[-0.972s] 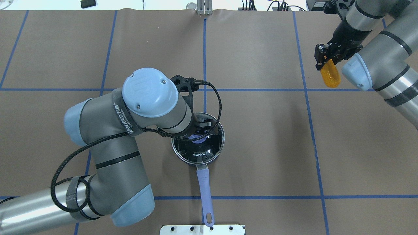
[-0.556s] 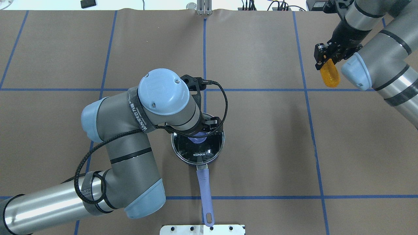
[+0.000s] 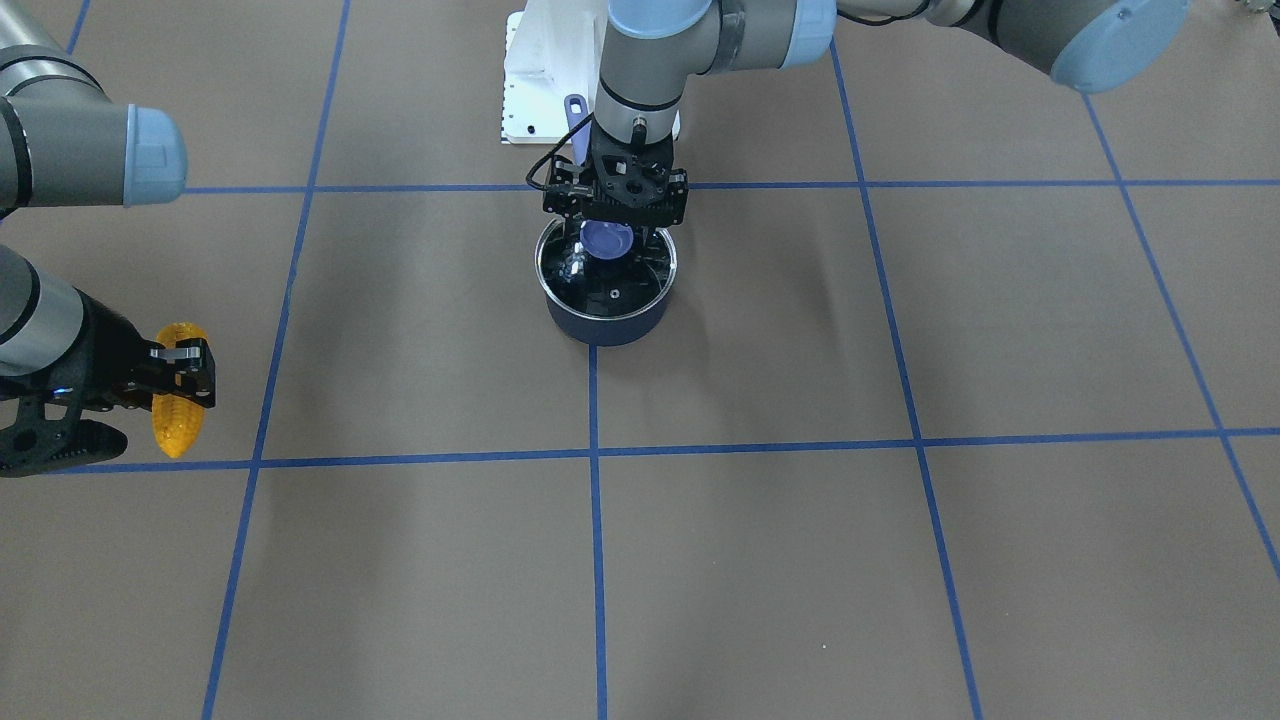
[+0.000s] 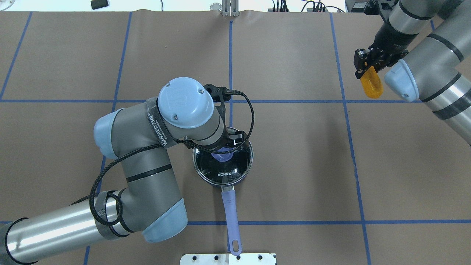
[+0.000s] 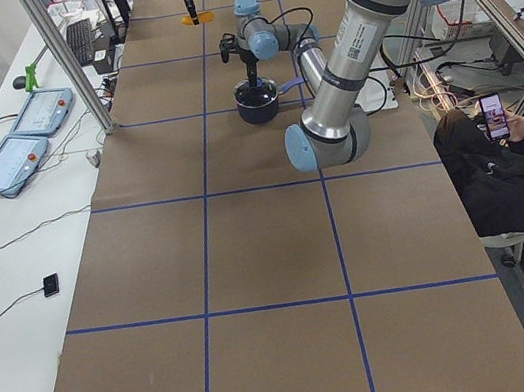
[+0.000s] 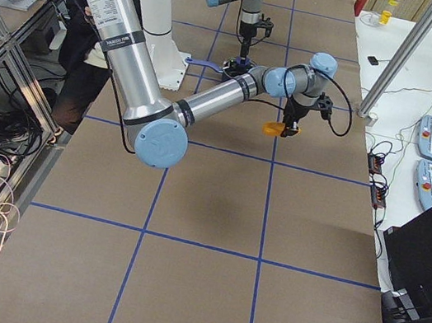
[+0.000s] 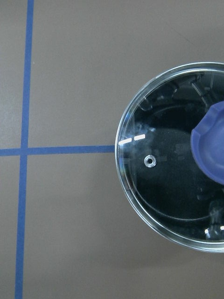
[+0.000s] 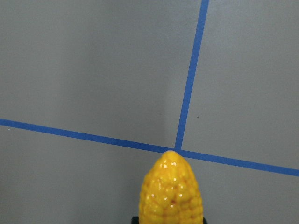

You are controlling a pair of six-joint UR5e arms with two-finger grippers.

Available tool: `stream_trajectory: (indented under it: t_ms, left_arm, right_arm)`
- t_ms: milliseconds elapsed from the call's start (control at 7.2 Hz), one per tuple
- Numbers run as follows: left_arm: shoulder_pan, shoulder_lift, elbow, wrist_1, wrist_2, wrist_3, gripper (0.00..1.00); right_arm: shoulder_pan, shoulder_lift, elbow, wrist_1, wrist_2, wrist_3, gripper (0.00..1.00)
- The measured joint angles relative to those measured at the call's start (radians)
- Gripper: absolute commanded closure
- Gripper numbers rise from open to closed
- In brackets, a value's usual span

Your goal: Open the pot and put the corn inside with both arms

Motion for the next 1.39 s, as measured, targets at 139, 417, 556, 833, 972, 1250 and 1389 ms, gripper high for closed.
stream_trajectory:
  t_ms: [139, 417, 556, 833, 972, 1250, 1389]
  left_arm:
    - [0.000, -0.001, 0.010, -0.001, 0.001, 0.001, 0.03]
    - [0.001, -0.005, 0.024, -0.004, 0.009, 0.002, 0.21]
    - [0.001, -0.006, 0.026, -0.004, 0.011, 0.002, 0.30]
    - [0.002, -0.007, 0.026, -0.005, 0.011, 0.002, 0.37]
    - [0.002, -0.007, 0.025, -0.005, 0.011, 0.002, 0.40]
    - [0.002, -0.006, 0.024, -0.003, 0.011, 0.002, 0.42]
    - [0.002, -0.006, 0.021, -0.002, 0.009, 0.003, 0.42]
  right_arm:
    - [0.000, 0.000, 0.000, 0.000, 0.000, 0.000, 0.69]
    - [0.000, 0.000, 0.000, 0.001, 0.000, 0.000, 0.69]
    - [0.000, 0.000, 0.000, 0.002, 0.000, 0.000, 0.69]
    - [0.000, 0.000, 0.000, 0.003, 0.000, -0.001, 0.69]
    - [0.000, 0.000, 0.000, 0.003, 0.000, -0.001, 0.69]
    - [-0.002, 0.000, 0.000, 0.004, 0.000, 0.000, 0.68]
    - [-0.002, 0.000, 0.000, 0.004, -0.001, 0.000, 0.68]
